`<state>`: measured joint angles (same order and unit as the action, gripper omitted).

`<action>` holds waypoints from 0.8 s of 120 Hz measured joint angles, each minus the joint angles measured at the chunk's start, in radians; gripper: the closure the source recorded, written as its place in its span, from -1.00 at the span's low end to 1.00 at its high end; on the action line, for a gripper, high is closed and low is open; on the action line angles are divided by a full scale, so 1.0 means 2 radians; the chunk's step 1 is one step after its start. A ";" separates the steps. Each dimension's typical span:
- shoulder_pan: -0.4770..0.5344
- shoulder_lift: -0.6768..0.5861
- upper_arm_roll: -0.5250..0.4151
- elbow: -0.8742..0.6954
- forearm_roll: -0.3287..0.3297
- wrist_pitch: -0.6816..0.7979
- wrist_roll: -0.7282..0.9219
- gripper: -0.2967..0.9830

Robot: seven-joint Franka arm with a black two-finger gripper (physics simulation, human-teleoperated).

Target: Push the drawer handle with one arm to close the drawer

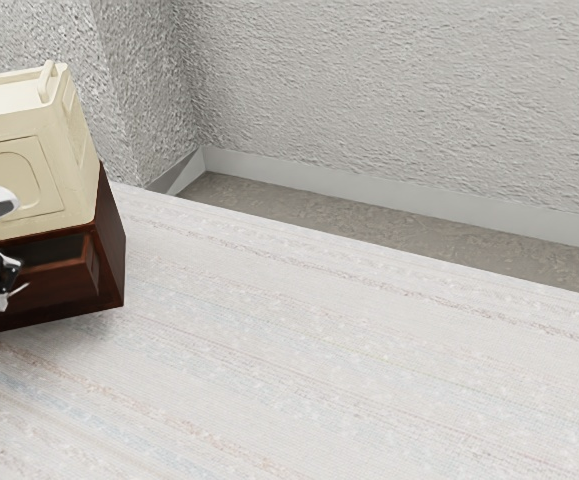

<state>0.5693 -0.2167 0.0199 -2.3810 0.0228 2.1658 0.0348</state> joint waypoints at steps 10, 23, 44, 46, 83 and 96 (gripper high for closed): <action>0.002 0.013 0.000 0.013 0.000 0.000 0.000 0.70; 0.002 0.029 -0.001 0.031 0.000 0.000 0.001 0.69; 0.002 0.042 -0.001 0.049 0.000 0.001 0.001 0.69; 0.002 0.043 -0.002 0.050 0.000 0.001 0.001 0.69; 0.006 0.072 -0.002 0.079 -0.001 0.001 0.003 0.69; 0.006 0.075 -0.002 0.082 -0.002 0.004 0.003 0.69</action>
<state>0.5818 -0.0668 0.0169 -2.2166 0.0181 2.1734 0.0410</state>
